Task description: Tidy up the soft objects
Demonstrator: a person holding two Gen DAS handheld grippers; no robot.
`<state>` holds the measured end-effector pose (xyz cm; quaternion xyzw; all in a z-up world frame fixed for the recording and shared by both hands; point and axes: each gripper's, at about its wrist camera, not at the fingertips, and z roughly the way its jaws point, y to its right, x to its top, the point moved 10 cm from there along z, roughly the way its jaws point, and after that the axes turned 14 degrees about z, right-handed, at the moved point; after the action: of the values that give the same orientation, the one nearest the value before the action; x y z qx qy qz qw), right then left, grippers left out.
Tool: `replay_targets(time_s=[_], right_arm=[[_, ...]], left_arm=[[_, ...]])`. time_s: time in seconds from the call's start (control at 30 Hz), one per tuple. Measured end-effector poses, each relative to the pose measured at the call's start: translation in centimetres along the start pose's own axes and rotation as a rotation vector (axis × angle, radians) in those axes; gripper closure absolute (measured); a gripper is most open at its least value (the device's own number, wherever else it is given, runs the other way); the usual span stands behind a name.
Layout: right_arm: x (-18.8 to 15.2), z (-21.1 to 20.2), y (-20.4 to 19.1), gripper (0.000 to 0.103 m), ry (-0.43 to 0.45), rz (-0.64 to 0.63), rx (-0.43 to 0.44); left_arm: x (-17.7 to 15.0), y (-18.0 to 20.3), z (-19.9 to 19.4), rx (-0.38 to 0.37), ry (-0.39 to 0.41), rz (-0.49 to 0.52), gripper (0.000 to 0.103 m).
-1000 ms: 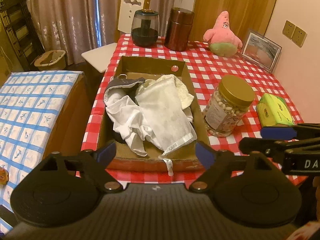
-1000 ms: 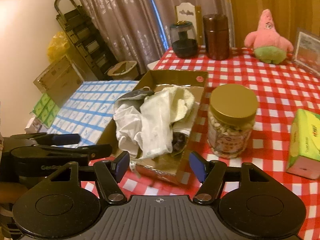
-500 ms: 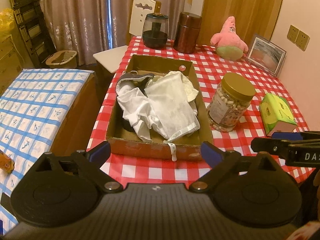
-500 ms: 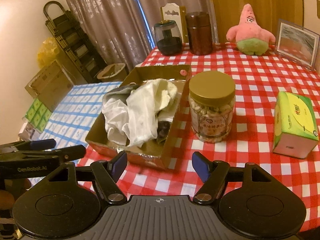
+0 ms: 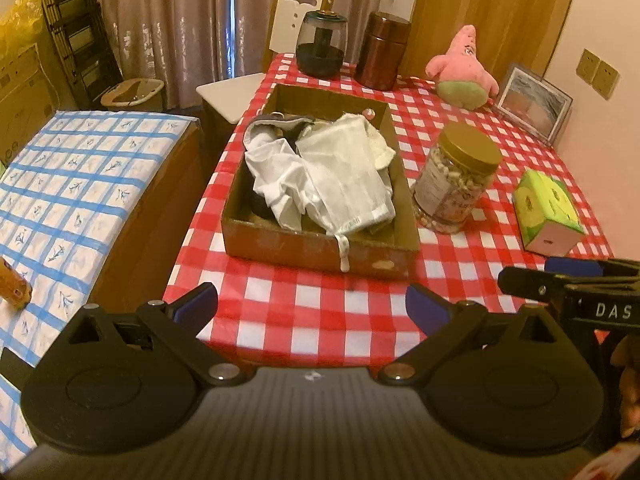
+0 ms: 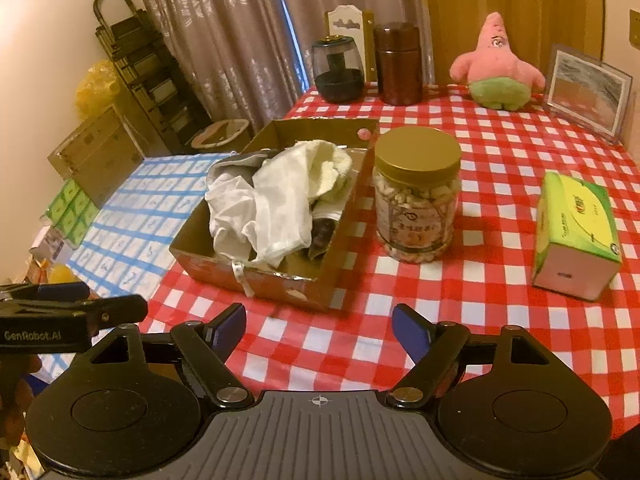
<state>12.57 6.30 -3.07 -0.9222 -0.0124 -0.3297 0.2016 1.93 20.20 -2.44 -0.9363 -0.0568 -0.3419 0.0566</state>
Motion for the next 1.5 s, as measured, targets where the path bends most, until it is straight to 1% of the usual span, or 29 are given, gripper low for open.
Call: replay_targets(time_s=[0.47,0.8,1.1,1.5], right_arm=[[-2.3,-2.4,0.9,0.022,0.030,0.007,-0.012],[-3.3,-4.3,1.0,0.022,0.035,0.005,-0.019],[-3.1,-5.4,0.5,0.022,0.072,0.004,-0.016],[-3.6,-5.2,-0.3,0.022,0.063,-0.025,-0.019]], left_arm=[[-2.2,2.1,-1.4,0.040,0.022,0.021,0.003],[-2.1,3.4,-3.7,0.057,0.067,0.035,0.003],[-2.2,3.3,-5.0,0.070,0.088,0.027,0.002],[-2.8,2.5,-5.3,0.080,0.090,0.013,0.002]])
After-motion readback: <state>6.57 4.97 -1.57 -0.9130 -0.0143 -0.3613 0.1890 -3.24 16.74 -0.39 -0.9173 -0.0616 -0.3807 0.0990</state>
